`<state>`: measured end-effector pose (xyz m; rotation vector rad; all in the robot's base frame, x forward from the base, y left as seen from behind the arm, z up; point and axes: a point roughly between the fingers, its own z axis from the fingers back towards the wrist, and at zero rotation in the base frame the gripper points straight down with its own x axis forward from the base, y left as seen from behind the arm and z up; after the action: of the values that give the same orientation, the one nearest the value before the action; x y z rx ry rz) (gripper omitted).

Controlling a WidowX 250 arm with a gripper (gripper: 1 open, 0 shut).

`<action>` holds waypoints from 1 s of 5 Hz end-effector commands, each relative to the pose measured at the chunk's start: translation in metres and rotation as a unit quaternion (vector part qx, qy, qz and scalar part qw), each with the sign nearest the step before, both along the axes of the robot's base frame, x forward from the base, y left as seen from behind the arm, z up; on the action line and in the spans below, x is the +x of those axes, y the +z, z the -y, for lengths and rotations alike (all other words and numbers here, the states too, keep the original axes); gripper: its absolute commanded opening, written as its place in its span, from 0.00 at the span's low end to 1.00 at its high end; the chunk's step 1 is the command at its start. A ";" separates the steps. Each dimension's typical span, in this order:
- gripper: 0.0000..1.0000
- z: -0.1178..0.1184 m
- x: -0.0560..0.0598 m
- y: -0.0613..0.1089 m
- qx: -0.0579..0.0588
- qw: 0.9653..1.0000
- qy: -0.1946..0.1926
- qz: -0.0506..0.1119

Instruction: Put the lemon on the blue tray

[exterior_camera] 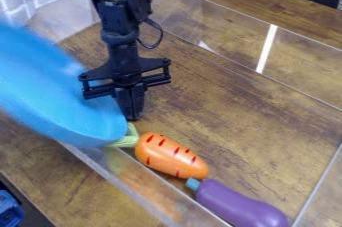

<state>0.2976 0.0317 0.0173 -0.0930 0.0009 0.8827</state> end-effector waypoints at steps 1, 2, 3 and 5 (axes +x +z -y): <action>0.00 0.015 0.008 0.010 -0.003 1.000 0.010 0.005; 0.00 0.030 0.016 0.017 -0.010 1.000 0.024 0.005; 0.00 0.029 0.031 0.031 -0.022 0.999 0.028 0.003; 0.00 0.029 0.047 0.074 -0.041 0.996 0.082 0.001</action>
<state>0.3371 0.0041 0.0654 -0.1336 0.1026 1.0556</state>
